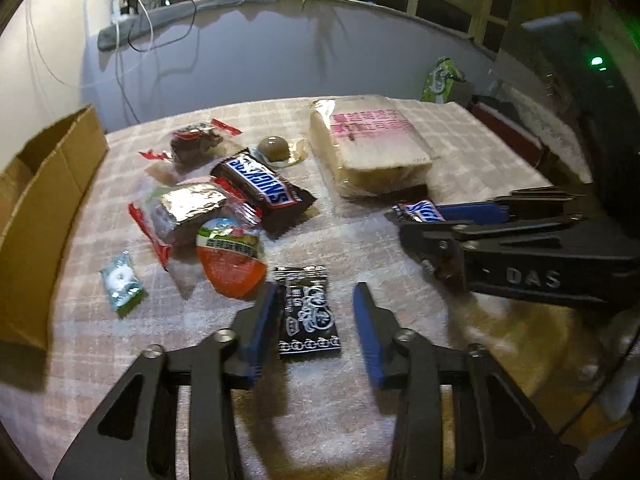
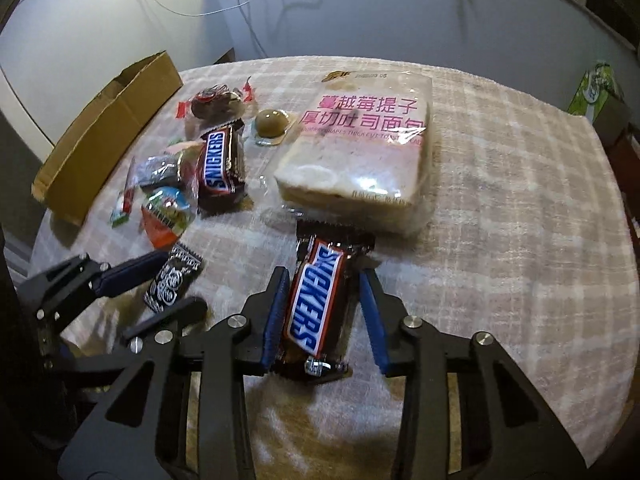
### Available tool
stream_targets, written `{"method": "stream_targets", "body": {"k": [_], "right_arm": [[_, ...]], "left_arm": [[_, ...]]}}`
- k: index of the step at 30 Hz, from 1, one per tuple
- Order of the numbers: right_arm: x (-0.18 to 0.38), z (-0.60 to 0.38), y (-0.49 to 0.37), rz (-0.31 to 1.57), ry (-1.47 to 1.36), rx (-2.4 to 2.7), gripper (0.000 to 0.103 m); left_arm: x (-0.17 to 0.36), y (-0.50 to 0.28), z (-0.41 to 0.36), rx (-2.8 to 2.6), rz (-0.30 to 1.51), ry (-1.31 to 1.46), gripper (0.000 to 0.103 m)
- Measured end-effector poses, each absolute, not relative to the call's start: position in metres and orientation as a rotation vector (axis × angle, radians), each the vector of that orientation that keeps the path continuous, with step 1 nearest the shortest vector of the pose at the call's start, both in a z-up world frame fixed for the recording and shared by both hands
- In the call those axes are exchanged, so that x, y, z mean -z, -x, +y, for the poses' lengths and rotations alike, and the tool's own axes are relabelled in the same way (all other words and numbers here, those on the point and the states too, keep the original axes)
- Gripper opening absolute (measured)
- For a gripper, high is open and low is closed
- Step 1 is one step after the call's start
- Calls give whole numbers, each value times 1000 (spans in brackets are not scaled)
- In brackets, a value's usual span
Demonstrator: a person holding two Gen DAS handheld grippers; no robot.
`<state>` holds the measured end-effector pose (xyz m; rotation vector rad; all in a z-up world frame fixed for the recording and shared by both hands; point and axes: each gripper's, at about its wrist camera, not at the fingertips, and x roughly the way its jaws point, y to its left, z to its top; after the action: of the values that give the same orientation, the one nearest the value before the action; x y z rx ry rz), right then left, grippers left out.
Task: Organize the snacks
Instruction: 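Grasp the black-and-white packet with the left gripper while the right grasps a Snickers bar, then carry the packet and Snickers bar into the box and release both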
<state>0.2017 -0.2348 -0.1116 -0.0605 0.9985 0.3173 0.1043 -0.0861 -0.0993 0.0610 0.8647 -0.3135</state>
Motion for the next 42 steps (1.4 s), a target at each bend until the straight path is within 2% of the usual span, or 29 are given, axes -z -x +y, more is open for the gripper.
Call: {"method": "stream_targets", "body": {"k": [2,6,8,9,25,42], "right_arm": [[112,-236,-197,990,75,-313,39],[113,-235,-191,970,94,-300,38],[113,-234,-188,965,108,-293,31],[112,-234,-187,963,110,-291,31],[84,-239,-164,914,31,-316,30],[43,-195,-167,821,43,-408,30]], "left_arm": [[100,-106,-84,303,861,-56,24],[100,-106,-80,309,858,-46,24],[99,-103,-78,312,853,-40,23],[100,-104,-78,313,853,-36,23],[77,-86,-49,297,810,44,23],[35,-87,6,211,695,100,23]]}}
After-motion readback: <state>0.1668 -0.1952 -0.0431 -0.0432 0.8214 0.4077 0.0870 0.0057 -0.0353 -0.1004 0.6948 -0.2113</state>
